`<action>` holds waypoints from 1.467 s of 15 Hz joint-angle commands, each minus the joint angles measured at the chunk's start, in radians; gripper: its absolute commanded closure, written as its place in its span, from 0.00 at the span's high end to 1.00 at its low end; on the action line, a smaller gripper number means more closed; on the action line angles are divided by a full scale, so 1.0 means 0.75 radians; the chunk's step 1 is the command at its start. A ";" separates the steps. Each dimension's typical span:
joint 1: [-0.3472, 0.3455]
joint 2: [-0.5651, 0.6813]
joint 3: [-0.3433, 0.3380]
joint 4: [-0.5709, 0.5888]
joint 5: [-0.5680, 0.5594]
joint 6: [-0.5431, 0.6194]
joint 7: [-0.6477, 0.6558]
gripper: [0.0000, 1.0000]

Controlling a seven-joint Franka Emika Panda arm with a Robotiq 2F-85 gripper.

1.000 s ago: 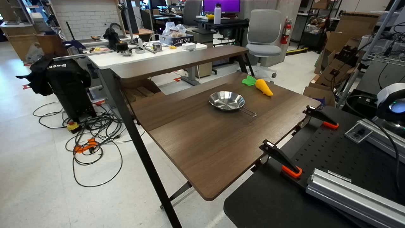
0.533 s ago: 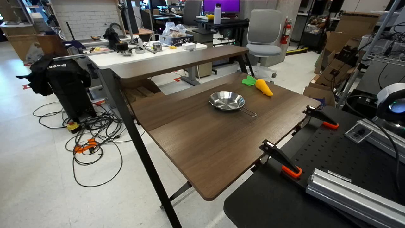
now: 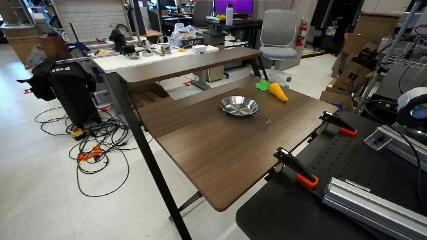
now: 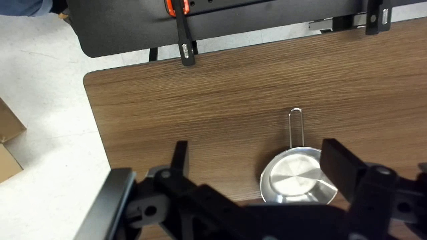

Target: Put the carrot plushie in the pan

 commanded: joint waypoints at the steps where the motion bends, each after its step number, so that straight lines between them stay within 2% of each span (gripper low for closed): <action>1: -0.032 0.191 -0.029 0.077 -0.027 0.118 -0.007 1.00; 12: -0.052 0.689 -0.102 0.385 -0.062 0.297 -0.001 1.00; 22: -0.048 1.034 -0.119 0.674 -0.050 0.418 -0.005 1.00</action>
